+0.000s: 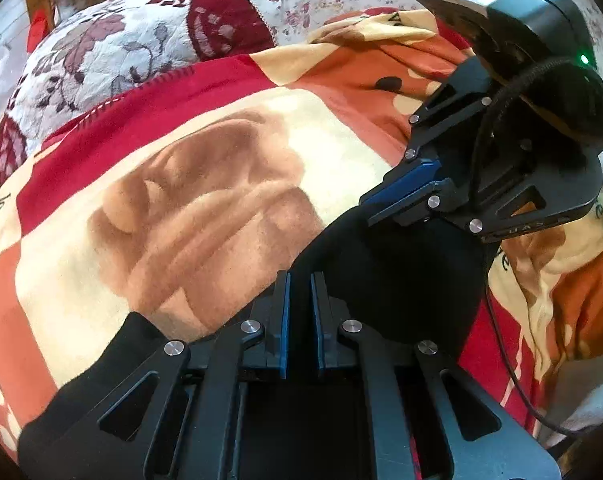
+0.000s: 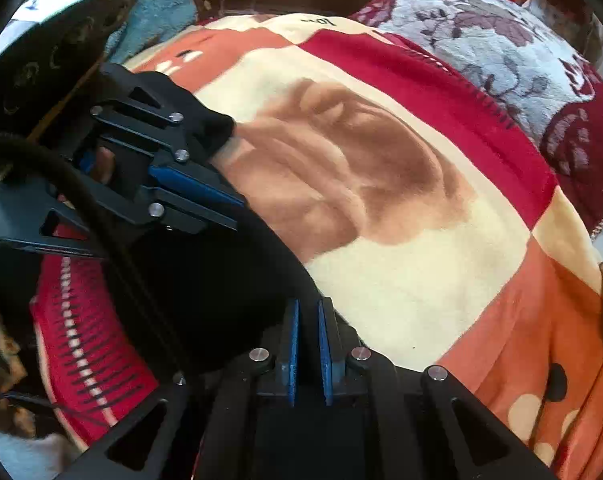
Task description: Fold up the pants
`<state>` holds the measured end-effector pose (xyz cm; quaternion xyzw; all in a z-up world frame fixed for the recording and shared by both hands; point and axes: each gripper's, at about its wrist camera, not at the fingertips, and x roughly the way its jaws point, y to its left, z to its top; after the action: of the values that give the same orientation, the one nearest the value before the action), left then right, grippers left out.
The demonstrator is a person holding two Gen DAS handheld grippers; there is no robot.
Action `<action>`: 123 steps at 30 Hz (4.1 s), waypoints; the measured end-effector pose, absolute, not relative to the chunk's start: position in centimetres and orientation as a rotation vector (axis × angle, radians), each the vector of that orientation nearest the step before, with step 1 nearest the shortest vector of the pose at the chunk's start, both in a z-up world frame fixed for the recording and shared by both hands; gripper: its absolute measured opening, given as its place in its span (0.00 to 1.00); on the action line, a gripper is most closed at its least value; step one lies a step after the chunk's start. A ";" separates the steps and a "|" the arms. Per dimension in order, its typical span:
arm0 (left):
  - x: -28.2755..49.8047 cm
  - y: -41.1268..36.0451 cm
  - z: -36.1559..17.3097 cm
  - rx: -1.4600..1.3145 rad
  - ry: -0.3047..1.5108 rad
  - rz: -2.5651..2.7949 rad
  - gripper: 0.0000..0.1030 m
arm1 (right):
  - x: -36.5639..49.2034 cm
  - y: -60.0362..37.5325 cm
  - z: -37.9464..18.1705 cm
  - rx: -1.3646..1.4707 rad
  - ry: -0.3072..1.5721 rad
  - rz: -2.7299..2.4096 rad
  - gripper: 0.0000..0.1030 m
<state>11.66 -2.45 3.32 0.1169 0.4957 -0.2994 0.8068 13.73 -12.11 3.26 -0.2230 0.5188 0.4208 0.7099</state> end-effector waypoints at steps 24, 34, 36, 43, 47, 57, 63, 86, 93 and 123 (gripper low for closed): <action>6.0 5.7 6.3 0.013 0.977 -0.301 0.39 | 8.4 -18.1 5.8 0.071 1.098 0.663 0.51; 9.3 7.5 3.8 -0.007 1.023 -0.181 0.39 | 9.0 -16.9 3.1 0.033 1.156 0.583 0.51; 9.4 8.3 3.7 -0.037 1.019 -0.172 0.39 | 9.0 -16.9 2.4 -0.009 1.183 0.561 0.52; 7.4 10.3 5.5 -0.108 0.980 -0.160 0.39 | 10.2 -14.7 6.5 0.147 1.062 0.781 0.51; 5.0 12.3 6.5 -0.147 0.948 -0.116 0.39 | 12.7 -10.0 6.8 0.215 1.068 0.894 0.51; -0.3 15.7 6.1 -0.182 0.952 -0.038 0.39 | 15.7 -1.0 3.8 0.075 1.133 0.975 0.13; 0.0 15.5 5.3 -0.176 0.925 -0.017 0.39 | 15.8 -2.1 2.9 -0.011 1.086 0.887 0.10; -0.3 10.8 7.1 -0.178 0.935 -0.089 0.39 | 10.7 -9.9 3.7 0.084 1.074 0.737 0.26; 0.2 8.2 7.7 -0.142 0.925 -0.138 0.39 | 7.1 -13.6 6.7 0.136 0.991 0.699 0.49; 6.4 -1.7 6.7 -0.039 1.025 -0.389 0.55 | 3.1 -26.6 2.6 0.464 1.084 0.311 0.71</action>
<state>6.42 -1.66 6.72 -0.0185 0.4872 -0.1847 0.8533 3.07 -26.63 2.57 0.2179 0.5091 0.1460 0.8198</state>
